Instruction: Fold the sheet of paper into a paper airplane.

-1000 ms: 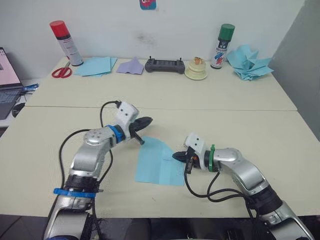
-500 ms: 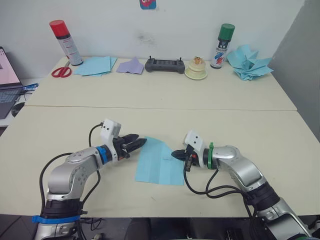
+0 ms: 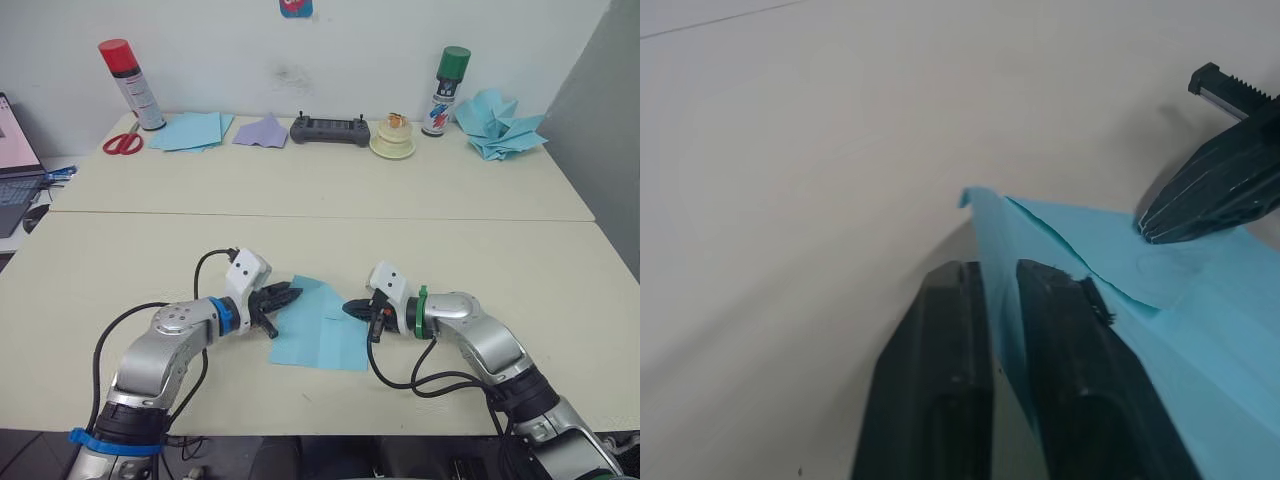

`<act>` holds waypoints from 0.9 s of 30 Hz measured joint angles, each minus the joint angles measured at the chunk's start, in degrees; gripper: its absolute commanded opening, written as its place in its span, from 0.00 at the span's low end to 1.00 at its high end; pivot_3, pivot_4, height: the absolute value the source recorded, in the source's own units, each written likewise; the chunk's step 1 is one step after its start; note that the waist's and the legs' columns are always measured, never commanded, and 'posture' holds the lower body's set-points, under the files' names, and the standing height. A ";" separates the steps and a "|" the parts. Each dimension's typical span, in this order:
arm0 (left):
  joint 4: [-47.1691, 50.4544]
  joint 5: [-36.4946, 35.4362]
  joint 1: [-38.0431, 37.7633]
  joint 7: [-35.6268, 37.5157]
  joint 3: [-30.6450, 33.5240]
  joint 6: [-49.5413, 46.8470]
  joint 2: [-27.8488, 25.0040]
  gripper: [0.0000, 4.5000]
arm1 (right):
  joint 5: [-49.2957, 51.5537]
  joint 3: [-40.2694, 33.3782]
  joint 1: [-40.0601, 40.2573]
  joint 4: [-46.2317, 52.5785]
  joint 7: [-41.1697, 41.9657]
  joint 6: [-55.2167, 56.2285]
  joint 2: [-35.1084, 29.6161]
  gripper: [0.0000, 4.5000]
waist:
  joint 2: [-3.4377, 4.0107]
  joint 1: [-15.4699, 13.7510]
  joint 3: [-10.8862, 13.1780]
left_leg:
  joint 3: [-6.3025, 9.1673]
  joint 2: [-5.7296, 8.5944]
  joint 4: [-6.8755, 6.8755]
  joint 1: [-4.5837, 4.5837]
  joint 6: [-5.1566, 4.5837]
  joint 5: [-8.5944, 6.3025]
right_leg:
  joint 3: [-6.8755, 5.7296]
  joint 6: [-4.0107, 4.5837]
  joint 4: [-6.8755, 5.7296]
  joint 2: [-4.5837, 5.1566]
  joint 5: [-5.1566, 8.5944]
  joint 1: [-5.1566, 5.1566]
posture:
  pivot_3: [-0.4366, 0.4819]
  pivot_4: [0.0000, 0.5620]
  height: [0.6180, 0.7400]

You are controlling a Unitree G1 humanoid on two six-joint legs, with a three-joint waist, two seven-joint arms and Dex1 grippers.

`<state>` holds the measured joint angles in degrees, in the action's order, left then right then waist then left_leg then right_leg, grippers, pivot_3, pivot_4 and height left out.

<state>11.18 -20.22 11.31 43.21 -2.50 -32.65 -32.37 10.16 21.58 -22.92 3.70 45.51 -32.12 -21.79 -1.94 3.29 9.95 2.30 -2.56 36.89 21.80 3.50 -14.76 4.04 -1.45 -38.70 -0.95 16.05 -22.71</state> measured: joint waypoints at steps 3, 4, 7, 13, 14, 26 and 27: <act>-0.38 2.51 0.48 0.01 -1.08 2.88 -0.18 0.01 | 0.00 0.01 0.11 0.18 -0.32 -0.08 0.01 0.00 | 0.00 -0.02 0.00 | 0.00 0.00 0.00 0.02 0.00 0.00 | -0.01 0.00 0.00 0.00 0.00 -0.02 | 0.48 0.27 1.00; -0.50 3.52 0.59 0.15 -1.83 4.06 -0.56 0.01 | 0.01 0.01 0.15 0.26 -0.43 -0.11 0.02 0.00 | 0.00 -0.02 0.00 | 0.00 0.00 0.00 0.02 0.00 0.00 | 0.00 0.00 0.00 0.00 0.00 -0.02 | 0.48 0.27 1.00; -0.53 5.06 0.54 0.85 -2.72 6.23 -1.19 0.01 | 0.01 0.01 0.27 0.56 -0.58 -0.32 0.02 0.00 | 0.00 -0.02 0.01 | -0.01 0.00 0.00 0.05 0.00 0.00 | 0.00 0.00 0.00 0.00 0.00 -0.04 | 0.48 0.27 1.00; -0.50 7.92 0.06 1.66 -4.51 10.36 -1.80 0.01 | 0.01 -0.06 0.24 0.68 -0.63 -0.73 0.01 0.00 | 0.01 -0.06 0.01 | -0.02 0.00 0.00 0.05 0.00 0.00 | 0.00 0.00 0.00 0.01 0.00 -0.05 | 0.48 0.27 1.00; -0.50 8.11 0.07 1.29 -4.48 10.62 -1.63 0.06 | 0.01 -0.07 0.24 0.67 -0.63 -0.73 0.01 0.00 | 0.01 -0.07 0.01 | -0.02 0.00 0.00 0.05 0.00 0.00 | 0.00 0.00 0.00 0.01 0.00 -0.05 | 0.48 0.27 1.00; -3.13 0.96 4.08 0.29 2.30 2.76 0.89 0.44 | 0.01 -0.03 0.00 0.51 -0.60 -0.90 0.20 0.00 | -0.01 -0.02 0.02 | 0.00 0.00 0.01 0.08 0.00 0.00 | -0.03 -0.01 -0.04 -0.01 0.00 -0.10 | 0.48 0.27 1.00; -3.33 -0.15 5.25 0.55 3.28 1.56 0.66 0.44 | 0.01 -0.02 -0.04 0.48 -0.58 -0.91 0.23 0.00 | -0.01 -0.01 0.02 | -0.01 0.00 0.01 0.08 0.00 0.00 | -0.03 -0.01 -0.04 -0.01 0.00 -0.10 | 0.48 0.27 1.00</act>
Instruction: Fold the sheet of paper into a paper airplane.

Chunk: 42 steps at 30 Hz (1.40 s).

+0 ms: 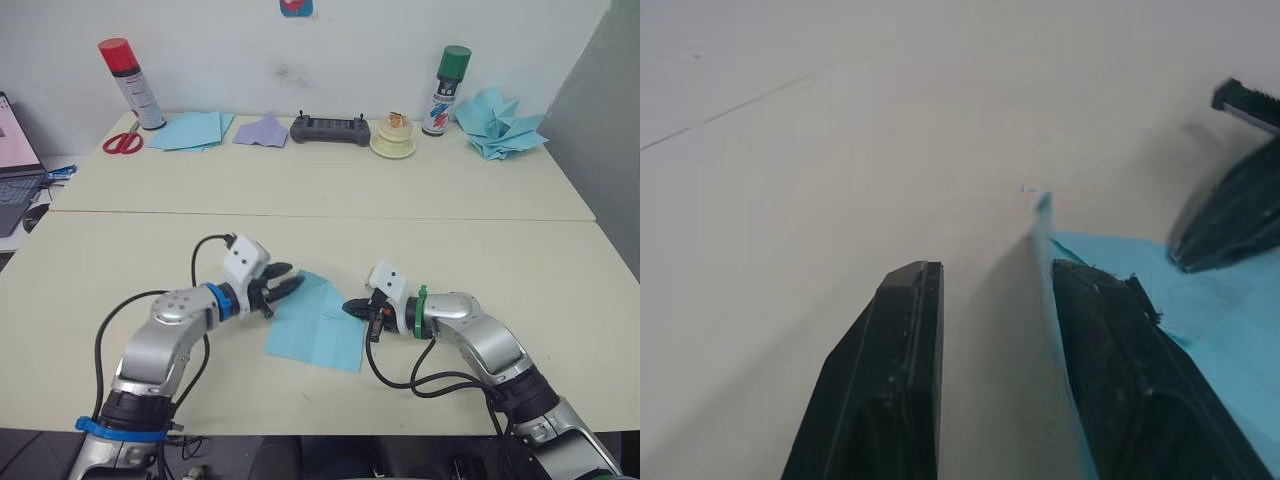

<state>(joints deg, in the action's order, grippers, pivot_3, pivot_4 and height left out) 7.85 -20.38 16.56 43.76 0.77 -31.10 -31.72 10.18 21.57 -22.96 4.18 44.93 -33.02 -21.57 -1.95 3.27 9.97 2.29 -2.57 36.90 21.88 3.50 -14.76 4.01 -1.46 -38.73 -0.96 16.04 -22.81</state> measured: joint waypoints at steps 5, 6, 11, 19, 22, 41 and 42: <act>-0.84 -1.18 1.94 3.08 -0.49 -2.23 -2.17 0.44 | 0.01 0.01 -0.11 -0.23 0.02 0.00 0.31 0.00 | 0.00 0.15 0.00 | -0.01 0.00 -0.02 -0.01 0.00 0.00 | 0.01 0.00 -0.01 -0.01 0.00 -0.02 | 0.48 0.27 1.00; -1.38 -1.08 1.98 3.60 -1.02 -2.43 -2.37 0.44 | 0.01 0.00 -0.12 -0.28 0.02 0.02 0.31 0.00 | 0.00 0.14 0.00 | -0.01 0.00 -0.02 -0.01 0.00 0.00 | 0.01 0.00 -0.02 0.00 0.00 -0.02 | 0.48 0.27 1.00; -1.94 0.75 3.15 5.70 -5.18 -3.18 -3.68 0.44 | 0.01 -0.04 -0.20 -0.40 0.01 0.02 0.34 0.00 | 0.00 0.11 0.00 | -0.01 0.00 -0.01 -0.01 0.00 0.00 | 0.01 0.00 -0.03 -0.01 0.00 -0.03 | 0.48 0.27 1.00; -3.98 1.59 4.63 6.53 -5.61 -0.33 -3.18 0.32 | 0.02 -0.06 -0.12 -0.30 -0.06 0.00 0.40 0.00 | 0.00 0.11 0.00 | -0.02 0.00 -0.02 0.01 0.00 0.00 | 0.02 0.00 -0.04 -0.01 0.00 -0.06 | 0.48 0.27 1.00; -4.00 1.60 5.04 7.08 -5.59 0.44 -3.40 0.12 | 0.02 -0.06 0.01 -0.12 -0.21 -0.05 0.41 0.00 | 0.00 0.11 0.00 | -0.02 0.00 -0.01 0.01 0.00 0.00 | 0.03 0.00 -0.04 -0.01 0.00 -0.06 | 0.48 0.27 1.00; -0.33 5.11 1.65 9.65 -10.10 4.34 -3.67 0.01 | 0.01 -0.02 0.52 0.73 -1.12 -0.47 0.41 0.00 | 0.00 0.03 0.00 | -0.04 0.00 -0.01 0.03 0.00 0.00 | 0.05 0.01 -0.05 0.00 0.01 -0.08 | 0.48 0.27 1.00; -0.34 5.43 1.48 9.56 -10.35 4.44 -3.51 0.01 | 0.01 -0.03 0.52 0.75 -1.15 -0.54 0.42 0.00 | 0.00 0.02 0.00 | -0.04 0.00 -0.01 0.03 0.00 0.00 | 0.04 0.01 -0.06 0.00 0.01 -0.08 | 0.48 0.27 1.00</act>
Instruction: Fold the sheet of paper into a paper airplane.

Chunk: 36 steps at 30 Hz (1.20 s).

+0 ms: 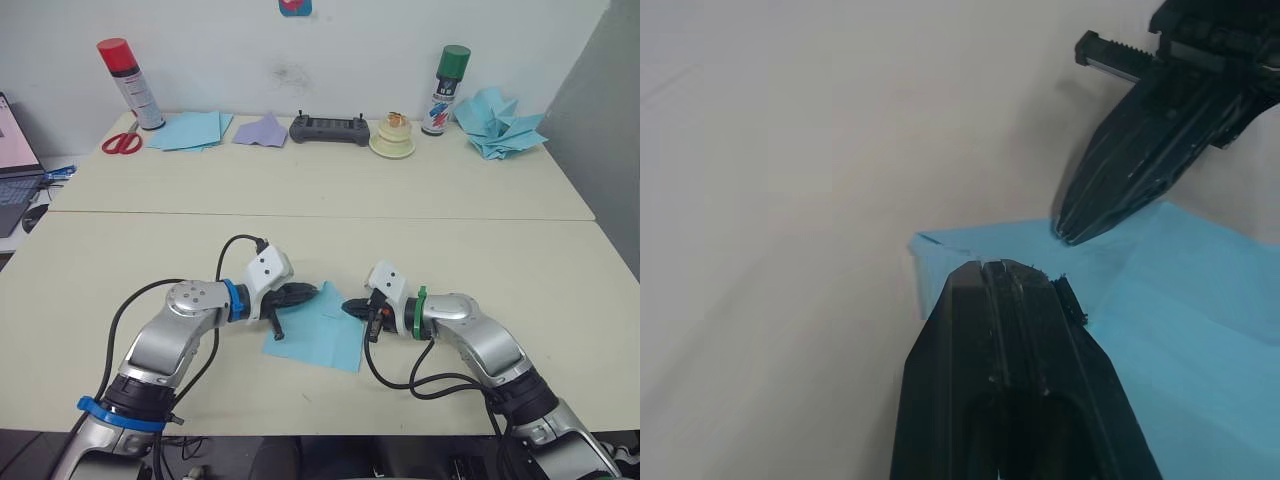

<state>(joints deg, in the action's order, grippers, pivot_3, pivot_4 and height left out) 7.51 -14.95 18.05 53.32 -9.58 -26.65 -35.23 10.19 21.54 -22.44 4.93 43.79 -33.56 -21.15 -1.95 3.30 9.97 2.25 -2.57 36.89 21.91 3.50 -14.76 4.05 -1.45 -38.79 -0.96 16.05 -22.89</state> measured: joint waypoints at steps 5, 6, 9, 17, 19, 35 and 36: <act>-0.27 1.58 -0.11 0.38 -1.54 0.96 0.02 0.01 | 0.00 -0.02 0.00 0.38 -0.14 -0.64 0.06 0.00 | 0.00 -0.01 0.00 | -0.01 0.00 0.00 0.00 0.00 0.00 | 0.01 0.00 0.00 0.00 0.00 0.00 | 0.48 0.27 1.00; -0.45 1.88 -0.08 0.52 -1.75 0.99 0.02 0.01 | 0.00 -0.02 0.00 0.40 -0.14 -0.67 0.06 0.00 | 0.00 -0.01 0.00 | 0.00 0.00 0.00 0.00 0.00 0.00 | 0.00 0.00 0.00 0.00 0.00 0.00 | 0.48 0.27 1.00; -1.70 2.67 0.21 1.06 -2.45 1.08 0.08 0.01 | 0.00 -0.03 -0.08 0.35 -0.14 -0.74 0.12 0.00 | 0.00 0.00 0.00 | 0.00 0.00 0.00 0.00 0.00 0.00 | 0.00 0.00 0.00 0.00 0.00 0.00 | 0.48 0.27 1.00; -2.95 3.36 0.94 2.37 -2.66 0.90 -0.30 0.01 | 0.00 -0.02 -0.20 0.23 -0.12 -0.84 0.41 0.00 | 0.00 0.07 0.00 | -0.02 -0.01 -0.01 0.03 0.00 0.00 | 0.02 0.00 -0.05 -0.01 0.00 -0.09 | 0.48 0.27 1.00; -3.39 3.63 1.10 2.39 -2.66 0.88 -0.30 0.01 | 0.00 -0.04 -0.17 0.25 -0.21 -0.84 0.61 0.00 | 0.00 0.11 0.00 | -0.05 -0.01 -0.01 0.08 0.00 0.00 | 0.04 0.00 -0.10 -0.02 0.00 -0.19 | 0.48 0.27 1.00; -3.68 2.42 1.13 2.36 -2.24 -0.85 0.67 0.01 | 3.05 -5.42 -6.16 -3.08 -3.82 -3.86 9.06 0.00 | 0.08 -0.07 0.06 | 0.01 -0.01 0.04 0.41 0.00 0.00 | -0.02 0.01 -0.12 -0.02 -0.01 -0.40 | 0.48 0.27 1.00; -3.68 2.19 1.03 2.34 -2.11 -0.99 0.68 0.01 | 3.03 -5.42 -6.49 -3.35 -3.99 -3.85 9.51 0.00 | 0.08 -0.06 0.06 | 0.02 -0.01 0.03 0.41 0.00 0.00 | -0.03 0.01 -0.12 -0.02 -0.01 -0.40 | 0.48 0.27 1.00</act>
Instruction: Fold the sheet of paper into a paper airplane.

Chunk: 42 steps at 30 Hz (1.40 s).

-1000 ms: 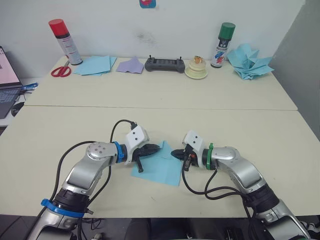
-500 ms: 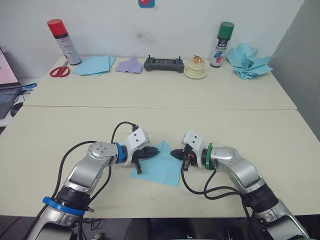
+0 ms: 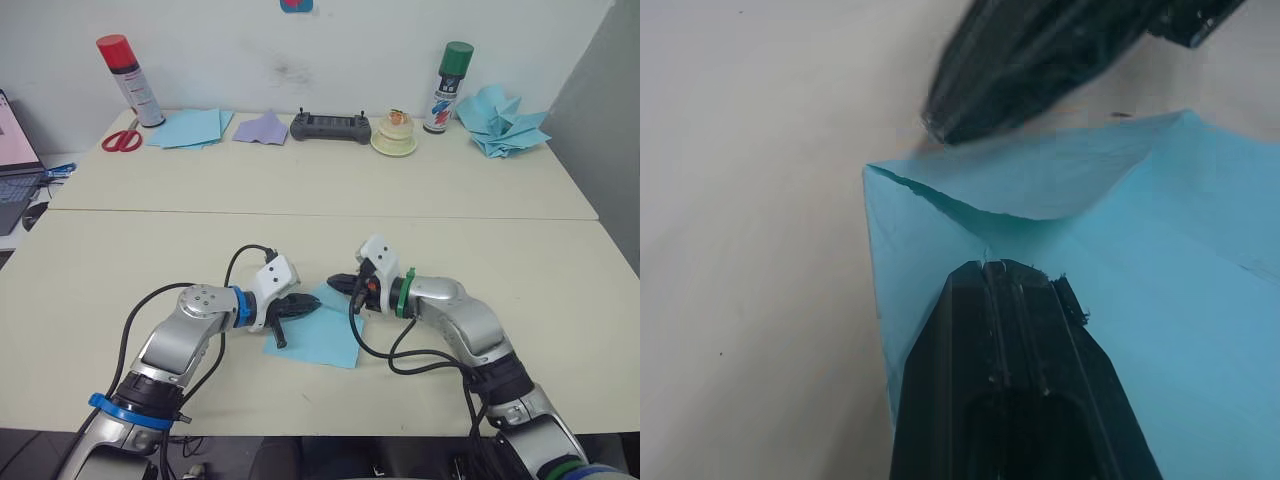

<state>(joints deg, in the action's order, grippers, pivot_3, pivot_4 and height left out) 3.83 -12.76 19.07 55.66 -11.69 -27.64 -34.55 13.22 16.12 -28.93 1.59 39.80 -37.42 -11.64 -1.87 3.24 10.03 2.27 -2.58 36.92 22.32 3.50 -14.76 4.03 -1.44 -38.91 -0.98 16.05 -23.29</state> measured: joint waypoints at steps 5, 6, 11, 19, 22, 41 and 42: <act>0.03 -0.36 -0.46 0.01 0.25 0.41 -0.08 0.01 | -1.95 2.57 -0.60 -4.37 -1.24 0.40 1.71 0.00 | 0.02 0.02 0.01 | -0.01 0.00 0.00 0.03 0.00 0.00 | 0.01 0.02 0.00 0.00 0.01 -0.03 | 0.48 0.27 1.00; 0.03 -0.36 -0.46 0.00 0.25 0.43 -0.10 0.01 | -2.75 3.17 -0.69 -5.24 -1.59 0.61 1.88 0.00 | 0.02 0.02 0.01 | -0.01 0.00 0.00 0.03 0.00 0.00 | 0.01 0.02 0.00 0.00 0.01 -0.03 | 0.48 0.27 1.00; 0.03 -0.23 -0.46 -0.01 0.24 0.66 -0.30 0.01 | -5.46 4.37 -1.56 -8.11 -2.55 3.30 2.47 0.00 | 0.02 0.05 0.01 | -0.01 0.00 0.00 0.03 0.00 0.00 | 0.00 0.02 -0.01 0.00 0.00 -0.03 | 0.48 0.27 1.00; 0.46 -0.85 -1.18 1.27 0.81 2.98 -1.71 0.16 | -6.62 4.98 -1.32 -8.55 -2.59 5.20 2.75 0.00 | 0.03 0.17 0.01 | -0.01 -0.02 0.00 0.02 0.00 0.00 | 0.00 0.02 -0.02 -0.01 0.00 -0.03 | 0.48 0.27 1.00; 0.38 -1.07 -1.17 1.33 1.31 3.10 -1.86 0.37 | -6.91 4.98 -1.29 -8.53 -2.57 5.31 2.72 0.00 | 0.03 0.13 0.02 | -0.01 -0.01 0.01 0.02 0.00 0.00 | 0.00 0.02 -0.02 0.00 0.00 -0.03 | 0.48 0.27 1.00; 0.42 -9.94 -3.51 -1.16 12.47 -1.69 -0.64 0.01 | -6.99 5.37 -0.80 -7.28 -0.27 5.08 1.72 0.00 | 0.06 0.03 0.02 | 0.01 -0.02 0.02 0.10 0.00 0.00 | -0.04 0.33 -0.04 0.03 -0.14 -0.07 | 0.48 0.27 1.00; 0.78 -9.90 -4.26 -1.61 11.86 -1.70 0.14 0.01 | -6.99 5.37 -0.78 -7.15 -0.22 4.93 1.65 0.00 | 0.06 0.00 0.03 | 0.03 -0.02 0.01 0.12 0.00 0.00 | -0.06 0.34 -0.04 0.03 -0.15 -0.07 | 0.48 0.27 1.00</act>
<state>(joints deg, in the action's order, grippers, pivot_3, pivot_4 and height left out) 4.61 -22.66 14.82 54.05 0.17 -29.34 -34.41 6.22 21.49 -29.71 -5.56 39.58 -32.48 -9.99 -1.80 3.24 10.05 2.30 -2.60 36.93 22.44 3.50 -14.76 3.96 -1.10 -38.95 -0.95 15.90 -23.36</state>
